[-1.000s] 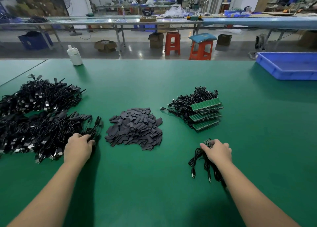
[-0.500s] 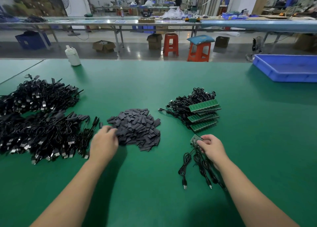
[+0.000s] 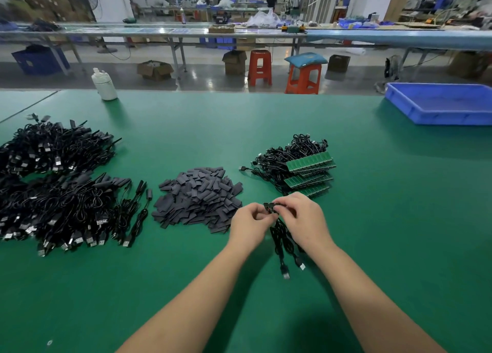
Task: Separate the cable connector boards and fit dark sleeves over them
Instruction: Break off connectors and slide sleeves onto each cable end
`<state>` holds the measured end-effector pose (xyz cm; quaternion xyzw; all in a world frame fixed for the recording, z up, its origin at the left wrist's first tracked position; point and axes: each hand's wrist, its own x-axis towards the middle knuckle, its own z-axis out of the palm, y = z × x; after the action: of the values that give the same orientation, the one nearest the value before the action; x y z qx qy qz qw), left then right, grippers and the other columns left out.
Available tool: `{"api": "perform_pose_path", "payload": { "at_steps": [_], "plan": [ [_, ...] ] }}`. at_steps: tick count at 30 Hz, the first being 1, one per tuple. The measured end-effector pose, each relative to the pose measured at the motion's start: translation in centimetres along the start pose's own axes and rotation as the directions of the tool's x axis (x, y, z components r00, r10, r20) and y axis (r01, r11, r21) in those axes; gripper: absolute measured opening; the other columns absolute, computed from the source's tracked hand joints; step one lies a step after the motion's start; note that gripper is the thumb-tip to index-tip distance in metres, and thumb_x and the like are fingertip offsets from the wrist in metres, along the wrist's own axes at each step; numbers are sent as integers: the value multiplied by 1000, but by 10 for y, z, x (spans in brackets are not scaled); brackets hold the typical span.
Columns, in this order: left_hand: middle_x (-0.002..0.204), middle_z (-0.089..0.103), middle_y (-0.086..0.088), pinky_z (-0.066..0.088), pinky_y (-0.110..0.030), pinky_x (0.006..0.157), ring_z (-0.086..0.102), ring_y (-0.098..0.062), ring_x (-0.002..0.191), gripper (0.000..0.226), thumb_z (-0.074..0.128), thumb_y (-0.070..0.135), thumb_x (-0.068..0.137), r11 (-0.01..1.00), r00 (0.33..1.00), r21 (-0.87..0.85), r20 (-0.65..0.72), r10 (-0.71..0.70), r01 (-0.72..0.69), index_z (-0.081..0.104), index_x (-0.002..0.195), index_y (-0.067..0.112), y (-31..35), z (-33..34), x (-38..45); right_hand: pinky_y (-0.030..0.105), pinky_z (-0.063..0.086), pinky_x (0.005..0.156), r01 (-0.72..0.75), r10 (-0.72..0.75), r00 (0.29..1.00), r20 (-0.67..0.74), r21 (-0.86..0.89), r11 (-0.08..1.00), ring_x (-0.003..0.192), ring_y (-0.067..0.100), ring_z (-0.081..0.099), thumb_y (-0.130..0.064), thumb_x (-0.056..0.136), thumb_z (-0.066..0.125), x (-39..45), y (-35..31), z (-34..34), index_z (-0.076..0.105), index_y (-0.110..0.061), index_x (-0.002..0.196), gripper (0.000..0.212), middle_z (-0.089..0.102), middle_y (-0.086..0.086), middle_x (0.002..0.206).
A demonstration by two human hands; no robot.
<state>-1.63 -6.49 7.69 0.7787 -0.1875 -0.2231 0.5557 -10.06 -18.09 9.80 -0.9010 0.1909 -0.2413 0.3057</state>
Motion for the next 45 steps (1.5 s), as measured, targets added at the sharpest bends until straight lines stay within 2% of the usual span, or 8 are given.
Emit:
{"api": "perform_pose_path", "payload": {
  "at_steps": [7,14,19,30,35,38,42,45],
  "plan": [
    [84,74,-6,48,-27,65,62,-14,71,9,70,14,85,994,996,-98,-73,45,-52,69,89,21,19,-5,-2,18,49,77,-7,22,988,-154,98,995,80,6,66,-17,91,68,0,-9,-8,77,-19,101,14,76,-8,91],
    [97,71,18,48,-15,80,62,8,82,26,65,34,91,927,945,245,-94,313,-283,69,116,35,29,-19,-5,12,48,68,-116,121,993,-14,203,972,72,0,63,-22,91,68,12,-12,-18,74,-26,98,10,71,-13,78],
    [71,71,4,55,-37,74,67,-17,72,14,60,31,92,900,953,346,-44,299,-267,72,90,24,34,-19,-5,6,41,58,-131,131,991,11,178,975,57,-5,58,-23,88,70,11,-17,-14,73,-26,89,5,64,-15,63],
    [66,69,1,53,-38,69,66,-18,67,23,60,34,92,902,941,349,-126,313,-254,70,80,17,31,-10,-9,6,41,59,-128,139,983,-124,94,987,62,-2,61,-26,88,71,5,-22,-8,78,-22,91,8,65,-13,63],
    [59,63,4,47,-31,61,57,-14,58,25,60,35,92,871,912,412,-183,367,-268,64,73,20,30,-6,-12,26,49,66,-125,139,976,-170,88,988,68,10,64,-25,91,67,2,-20,-3,76,-20,94,10,71,-6,73],
    [67,70,4,54,-31,70,67,-15,68,21,61,30,93,942,927,229,-228,299,-247,67,75,19,26,-16,-10,27,54,70,-174,226,961,-157,291,941,72,8,68,-21,96,62,5,-11,-9,67,-21,93,6,70,-6,76],
    [88,75,-12,60,-33,76,74,-28,88,12,64,14,94,858,993,-501,-59,98,-114,69,86,7,24,-29,-13,27,61,66,-232,409,888,-209,565,792,66,7,68,-17,98,59,13,0,-21,62,-21,92,8,64,-2,81],
    [96,74,-18,59,-32,79,72,-32,93,9,60,7,96,816,987,-568,40,154,-105,67,91,4,20,-29,-16,27,60,67,-227,537,830,-152,786,575,72,15,72,-13,98,60,18,-5,-24,62,-12,99,3,65,8,86]
  ]
}}
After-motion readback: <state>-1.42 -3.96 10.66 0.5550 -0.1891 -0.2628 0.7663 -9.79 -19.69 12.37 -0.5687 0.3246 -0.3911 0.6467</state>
